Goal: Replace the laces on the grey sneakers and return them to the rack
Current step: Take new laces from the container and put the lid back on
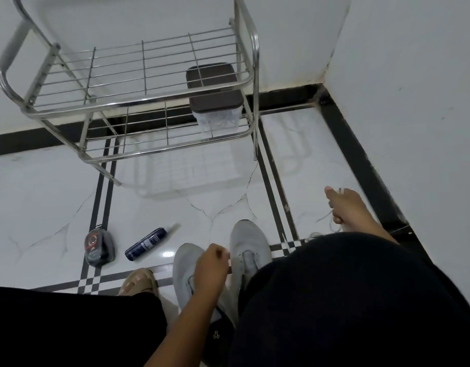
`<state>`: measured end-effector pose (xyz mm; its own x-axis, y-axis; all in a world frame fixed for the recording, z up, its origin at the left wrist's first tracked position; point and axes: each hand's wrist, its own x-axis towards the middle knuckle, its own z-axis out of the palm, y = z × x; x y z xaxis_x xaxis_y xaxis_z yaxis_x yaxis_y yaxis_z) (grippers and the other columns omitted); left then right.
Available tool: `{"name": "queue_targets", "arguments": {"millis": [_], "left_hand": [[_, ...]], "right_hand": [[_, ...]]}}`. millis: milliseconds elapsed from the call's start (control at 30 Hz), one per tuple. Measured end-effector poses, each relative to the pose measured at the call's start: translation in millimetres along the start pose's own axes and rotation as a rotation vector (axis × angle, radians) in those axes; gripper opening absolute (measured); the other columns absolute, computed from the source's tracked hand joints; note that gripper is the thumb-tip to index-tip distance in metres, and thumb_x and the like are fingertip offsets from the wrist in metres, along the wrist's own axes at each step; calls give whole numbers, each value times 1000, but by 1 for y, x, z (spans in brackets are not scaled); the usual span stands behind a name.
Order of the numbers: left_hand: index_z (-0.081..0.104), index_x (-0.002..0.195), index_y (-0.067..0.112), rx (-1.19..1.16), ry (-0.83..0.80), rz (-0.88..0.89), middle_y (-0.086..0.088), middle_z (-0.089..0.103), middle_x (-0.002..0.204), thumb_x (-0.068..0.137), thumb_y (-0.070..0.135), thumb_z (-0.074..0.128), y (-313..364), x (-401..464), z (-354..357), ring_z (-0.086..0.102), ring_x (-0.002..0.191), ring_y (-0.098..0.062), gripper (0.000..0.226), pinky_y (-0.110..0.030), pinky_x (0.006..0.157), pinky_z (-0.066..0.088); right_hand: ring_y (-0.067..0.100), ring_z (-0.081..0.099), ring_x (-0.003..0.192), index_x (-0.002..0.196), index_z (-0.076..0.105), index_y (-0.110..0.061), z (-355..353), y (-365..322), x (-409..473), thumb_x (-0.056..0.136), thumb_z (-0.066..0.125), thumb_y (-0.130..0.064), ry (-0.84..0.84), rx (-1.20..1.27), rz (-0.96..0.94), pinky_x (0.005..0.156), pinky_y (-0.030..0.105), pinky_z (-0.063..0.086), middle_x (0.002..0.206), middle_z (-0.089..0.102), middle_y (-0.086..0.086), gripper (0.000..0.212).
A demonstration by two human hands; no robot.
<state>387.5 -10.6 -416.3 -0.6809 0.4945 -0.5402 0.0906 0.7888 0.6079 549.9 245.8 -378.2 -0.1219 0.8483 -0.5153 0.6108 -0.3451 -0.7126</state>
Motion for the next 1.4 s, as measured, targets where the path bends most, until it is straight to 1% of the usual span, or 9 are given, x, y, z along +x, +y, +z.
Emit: {"name": "queue_targets", "arguments": {"millis": [100, 200, 300, 400, 467, 567, 733, 1000, 1400], "left_hand": [[60, 105, 17, 172, 288, -27, -3, 61, 109, 94, 29, 50, -52, 10, 3, 60, 97, -23, 20, -35, 77, 46], [53, 115, 17, 288, 324, 3, -3, 57, 116, 93, 46, 49, -85, -7, 5, 55, 104, -22, 37, -35, 83, 44], [48, 120, 20, 351, 189, 31, -3, 52, 129, 91, 57, 42, -113, -20, 12, 50, 115, -20, 47, -33, 93, 44], [41, 131, 24, 370, 119, 41, 2, 41, 142, 89, 62, 43, -130, -27, 14, 42, 127, -17, 57, -33, 103, 41], [39, 131, 26, 360, 125, 87, 6, 45, 135, 87, 67, 41, -132, -32, 13, 45, 121, -13, 60, -32, 99, 45], [41, 129, 21, 289, 182, 113, 3, 51, 126, 88, 63, 39, -136, -40, 14, 50, 115, -14, 60, -33, 95, 47], [47, 111, 23, 294, 133, -18, 2, 54, 115, 93, 52, 43, -136, -39, 14, 58, 103, -18, 34, -33, 81, 49], [46, 98, 22, 414, 53, -11, -3, 66, 95, 99, 27, 32, -112, -1, -3, 62, 88, -23, 15, -34, 75, 49], [51, 100, 16, 464, 153, 72, -5, 62, 92, 98, 23, 40, -65, 88, -60, 61, 89, -26, 13, -30, 68, 40]], "right_hand": [[26, 58, 78, 110, 59, 0, 17, 27, 21, 95, 51, -31, -64, -216, -19, 75, 38, 47, 109, 64, 18, 36], [28, 56, 112, 134, 48, 3, 37, 49, 31, 96, 55, -31, -226, -294, 90, 92, 36, 45, 134, 54, 16, 51], [28, 56, 93, 116, 59, 4, 47, 60, 35, 96, 50, -33, -178, -743, 88, 72, 30, 46, 103, 61, 13, 43], [28, 58, 93, 105, 62, -5, 51, 59, 14, 97, 41, -35, 18, -1027, -130, 83, 37, 49, 104, 57, 11, 37], [20, 56, 81, 92, 60, -13, 60, 57, -11, 96, 46, -43, -153, -911, -278, 76, 30, 46, 93, 60, 5, 33], [17, 59, 79, 99, 57, -20, 90, 65, -55, 86, 57, -61, -619, -815, -84, 71, 27, 43, 92, 63, 0, 43], [25, 55, 116, 130, 45, -11, 122, 70, -72, 99, 48, -35, -733, -1195, -222, 89, 31, 43, 129, 55, 12, 39], [25, 53, 72, 83, 46, -17, 134, 46, -53, 91, 49, -26, -539, -974, -575, 50, 27, 31, 83, 59, 9, 13], [19, 65, 100, 130, 56, -17, 154, -7, -32, 99, 47, -22, -458, -622, -588, 85, 26, 49, 115, 69, 7, 32]]}}
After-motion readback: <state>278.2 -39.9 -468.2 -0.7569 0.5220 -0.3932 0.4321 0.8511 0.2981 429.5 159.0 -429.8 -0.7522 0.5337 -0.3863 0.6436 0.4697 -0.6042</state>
